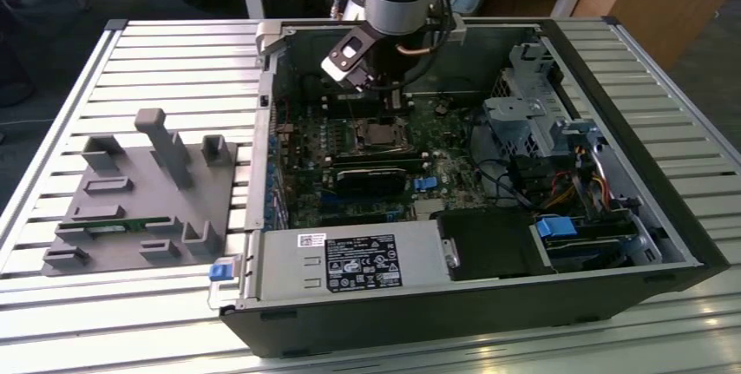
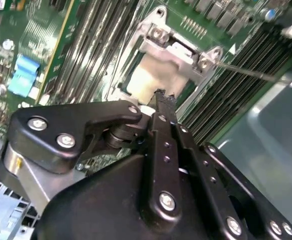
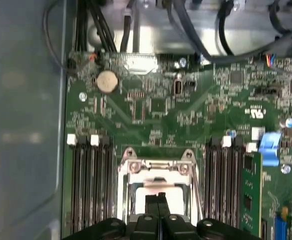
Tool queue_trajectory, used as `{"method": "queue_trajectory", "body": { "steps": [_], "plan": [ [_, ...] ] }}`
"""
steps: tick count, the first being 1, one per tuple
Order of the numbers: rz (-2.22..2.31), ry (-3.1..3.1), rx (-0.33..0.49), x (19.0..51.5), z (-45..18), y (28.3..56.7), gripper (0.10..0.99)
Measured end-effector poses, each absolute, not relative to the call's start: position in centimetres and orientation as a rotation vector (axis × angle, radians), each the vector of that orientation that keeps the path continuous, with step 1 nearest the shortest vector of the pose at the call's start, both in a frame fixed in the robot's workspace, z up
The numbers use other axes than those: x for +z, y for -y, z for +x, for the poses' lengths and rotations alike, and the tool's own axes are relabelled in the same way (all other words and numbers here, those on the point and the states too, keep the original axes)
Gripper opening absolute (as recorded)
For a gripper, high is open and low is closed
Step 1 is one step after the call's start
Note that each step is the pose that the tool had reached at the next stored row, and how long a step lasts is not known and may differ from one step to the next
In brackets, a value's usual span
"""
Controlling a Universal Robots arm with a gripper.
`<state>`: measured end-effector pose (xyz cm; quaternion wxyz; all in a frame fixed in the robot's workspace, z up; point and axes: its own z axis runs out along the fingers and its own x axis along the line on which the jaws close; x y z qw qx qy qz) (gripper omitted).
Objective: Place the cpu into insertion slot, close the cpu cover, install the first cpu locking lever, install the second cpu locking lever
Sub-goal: 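Close the cpu cover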
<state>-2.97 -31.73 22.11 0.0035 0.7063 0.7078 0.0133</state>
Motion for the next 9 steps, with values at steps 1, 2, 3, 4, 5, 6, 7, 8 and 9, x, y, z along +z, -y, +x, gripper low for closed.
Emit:
{"method": "queue_trajectory", "body": {
  "steps": [1,2,3,4,5,6,7,8,9],
  "plan": [
    [2.214,-2.219,0.042,22.1,-3.1,31.7,0.106],
    [2.214,-2.219,0.042,22.0,-3.3,31.7,0.106],
    [2.214,-2.219,0.042,22.0,-3.5,31.7,0.106],
    [2.214,-2.219,0.042,21.9,-3.7,31.7,0.106],
    [2.214,-2.219,0.042,21.9,-3.8,31.7,0.106],
    [2.214,-2.219,0.042,21.8,-3.9,31.7,0.106],
    [2.214,-2.219,0.042,21.8,-4.1,31.7,0.106],
    [2.214,-2.219,0.042,21.7,-4.2,31.7,0.106],
    [2.214,-2.219,0.042,21.6,-4.4,31.7,0.106]
  ]
}}
